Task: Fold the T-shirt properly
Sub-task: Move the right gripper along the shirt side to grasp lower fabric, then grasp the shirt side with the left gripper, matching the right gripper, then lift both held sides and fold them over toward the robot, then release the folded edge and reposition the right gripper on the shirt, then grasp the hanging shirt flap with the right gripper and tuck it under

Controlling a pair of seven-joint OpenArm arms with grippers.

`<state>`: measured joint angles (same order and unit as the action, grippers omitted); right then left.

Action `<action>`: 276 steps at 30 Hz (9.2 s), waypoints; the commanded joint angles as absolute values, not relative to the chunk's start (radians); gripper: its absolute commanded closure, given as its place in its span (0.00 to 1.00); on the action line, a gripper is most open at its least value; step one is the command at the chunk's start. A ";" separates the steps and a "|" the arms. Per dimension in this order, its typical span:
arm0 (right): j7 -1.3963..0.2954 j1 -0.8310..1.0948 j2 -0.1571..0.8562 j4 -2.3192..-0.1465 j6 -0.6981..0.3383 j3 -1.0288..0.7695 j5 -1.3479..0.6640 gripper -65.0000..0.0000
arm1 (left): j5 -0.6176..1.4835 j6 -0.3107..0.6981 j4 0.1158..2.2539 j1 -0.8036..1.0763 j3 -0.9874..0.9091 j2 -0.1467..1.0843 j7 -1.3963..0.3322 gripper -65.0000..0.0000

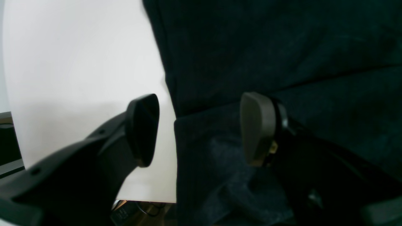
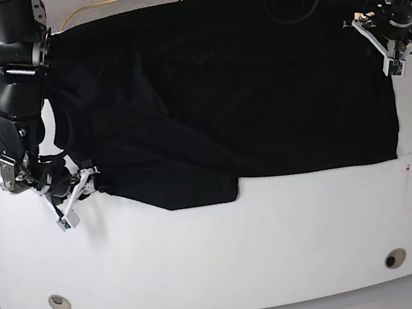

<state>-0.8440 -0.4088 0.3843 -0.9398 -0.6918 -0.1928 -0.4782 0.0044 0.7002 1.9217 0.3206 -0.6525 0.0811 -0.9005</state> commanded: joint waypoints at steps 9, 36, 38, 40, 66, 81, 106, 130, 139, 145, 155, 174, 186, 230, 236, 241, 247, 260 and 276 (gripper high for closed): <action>-0.714 -0.498 0.381 -0.765 -0.698 -0.107 -0.504 0.40 | 0.010 0.698 1.942 0.262 -0.657 0.093 -0.889 0.42; -0.716 -0.506 0.329 -0.763 -0.698 -0.094 -0.501 0.93 | 0.008 0.507 1.262 -0.341 -0.639 0.255 -0.710 0.20; -0.716 -0.503 0.331 -0.763 -0.698 -0.094 -0.501 0.93 | 0.008 0.506 1.201 -0.363 -0.639 0.259 -0.682 0.20; -0.716 -0.501 0.331 -0.763 -0.698 -0.094 -0.501 0.93 | 0.008 0.506 1.139 -0.378 -0.639 0.280 -0.656 0.20; -0.717 -0.501 0.351 -0.822 -0.698 -0.102 -0.510 0.94 | 0.010 0.423 0.661 -0.476 -0.394 0.321 -0.394 0.78; -0.872 -0.490 0.371 -1.063 -0.698 -0.222 -0.501 0.94 | 0.067 0.441 1.020 -0.383 -0.334 0.306 -0.469 1.00; -1.167 -0.209 0.389 -1.603 -0.698 -0.515 -0.536 0.94 | 0.202 0.538 1.701 0.028 -0.440 0.291 -0.688 1.00; -1.273 0.117 0.361 -1.856 -0.698 -0.736 -0.682 0.94 | 0.199 0.611 1.825 0.291 -0.556 0.266 -0.748 1.00; -1.279 0.226 0.308 -1.888 -0.698 -0.743 -0.682 0.93 | 0.199 0.613 1.824 0.354 -0.550 0.266 -0.748 1.00; -1.279 0.254 0.262 -1.916 -0.698 -0.740 -0.682 0.92 | 0.193 0.698 1.822 0.380 -0.549 0.268 -0.748 1.00; -1.293 0.205 0.257 -1.991 -0.698 -0.740 -0.682 0.27 | 0.139 0.698 1.801 0.375 -0.553 0.268 -0.748 0.33; -1.291 0.074 0.249 -1.702 -0.698 -0.659 -0.679 0.54 | 0.173 0.698 1.951 0.374 -0.549 0.185 -0.748 0.40; -1.302 0.136 0.242 -1.830 -0.698 -0.667 -0.682 1.00 | 0.110 0.698 1.690 0.348 -0.547 0.160 -0.743 0.40; -1.331 0.450 0.269 -1.995 -0.698 -0.920 -1.139 0.31 | 0.107 0.698 1.653 0.318 -0.555 0.179 -0.743 0.40; -1.331 0.432 0.222 -1.989 -0.698 -0.828 -1.119 0.33 | 0.107 0.698 1.652 0.317 -0.556 0.179 -0.743 0.40; -1.331 0.432 0.166 -1.988 -0.698 -0.759 -0.974 0.65 | 0.107 0.698 1.650 0.317 -0.556 0.179 -0.743 0.40; -1.328 0.423 0.150 -1.965 -0.698 -0.700 -0.763 0.84 | 0.107 0.698 1.649 0.317 -0.556 0.179 -0.743 0.40; -1.188 0.185 0.262 -1.580 -0.698 -0.621 -0.504 0.78 | 0.107 0.698 1.649 0.288 -0.553 0.173 -0.748 0.40; -1.228 -0.053 0.380 -1.463 -0.698 -0.588 -0.588 0.71 | 0.104 0.698 1.646 0.203 -0.549 0.137 -0.796 0.40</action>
<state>-1.2163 -0.0376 0.3565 -1.3792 -0.6926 -0.5774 -0.5346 0.1093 0.7044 1.6341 0.2024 -0.5419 0.1249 -0.7841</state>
